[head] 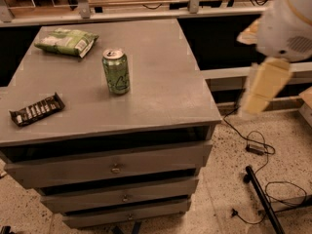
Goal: Move green can near green jalapeno chip bag
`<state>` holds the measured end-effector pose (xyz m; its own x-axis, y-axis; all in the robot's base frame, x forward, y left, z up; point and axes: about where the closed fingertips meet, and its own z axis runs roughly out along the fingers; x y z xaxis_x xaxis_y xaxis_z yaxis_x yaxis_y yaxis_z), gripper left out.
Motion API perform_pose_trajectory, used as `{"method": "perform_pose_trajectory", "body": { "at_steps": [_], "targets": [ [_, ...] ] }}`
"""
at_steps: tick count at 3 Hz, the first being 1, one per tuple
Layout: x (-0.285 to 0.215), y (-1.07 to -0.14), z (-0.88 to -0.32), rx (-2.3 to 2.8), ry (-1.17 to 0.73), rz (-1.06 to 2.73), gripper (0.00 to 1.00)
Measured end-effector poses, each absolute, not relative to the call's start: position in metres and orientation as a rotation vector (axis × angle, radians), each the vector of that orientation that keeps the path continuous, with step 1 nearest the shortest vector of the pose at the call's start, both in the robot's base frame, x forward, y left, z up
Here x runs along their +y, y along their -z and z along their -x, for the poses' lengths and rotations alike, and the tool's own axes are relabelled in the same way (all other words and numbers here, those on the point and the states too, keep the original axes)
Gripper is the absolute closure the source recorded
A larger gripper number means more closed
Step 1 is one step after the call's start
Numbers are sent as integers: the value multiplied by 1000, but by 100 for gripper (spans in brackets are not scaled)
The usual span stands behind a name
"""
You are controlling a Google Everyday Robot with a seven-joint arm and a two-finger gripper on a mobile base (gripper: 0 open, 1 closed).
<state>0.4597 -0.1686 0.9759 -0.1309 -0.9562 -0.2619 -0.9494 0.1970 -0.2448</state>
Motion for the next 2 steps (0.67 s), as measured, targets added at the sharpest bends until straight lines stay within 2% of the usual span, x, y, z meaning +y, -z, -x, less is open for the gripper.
{"method": "perform_pose_trajectory", "body": {
  "at_steps": [2],
  "targets": [
    [19,-963,-501,1769,-278,2028,0]
  ]
}}
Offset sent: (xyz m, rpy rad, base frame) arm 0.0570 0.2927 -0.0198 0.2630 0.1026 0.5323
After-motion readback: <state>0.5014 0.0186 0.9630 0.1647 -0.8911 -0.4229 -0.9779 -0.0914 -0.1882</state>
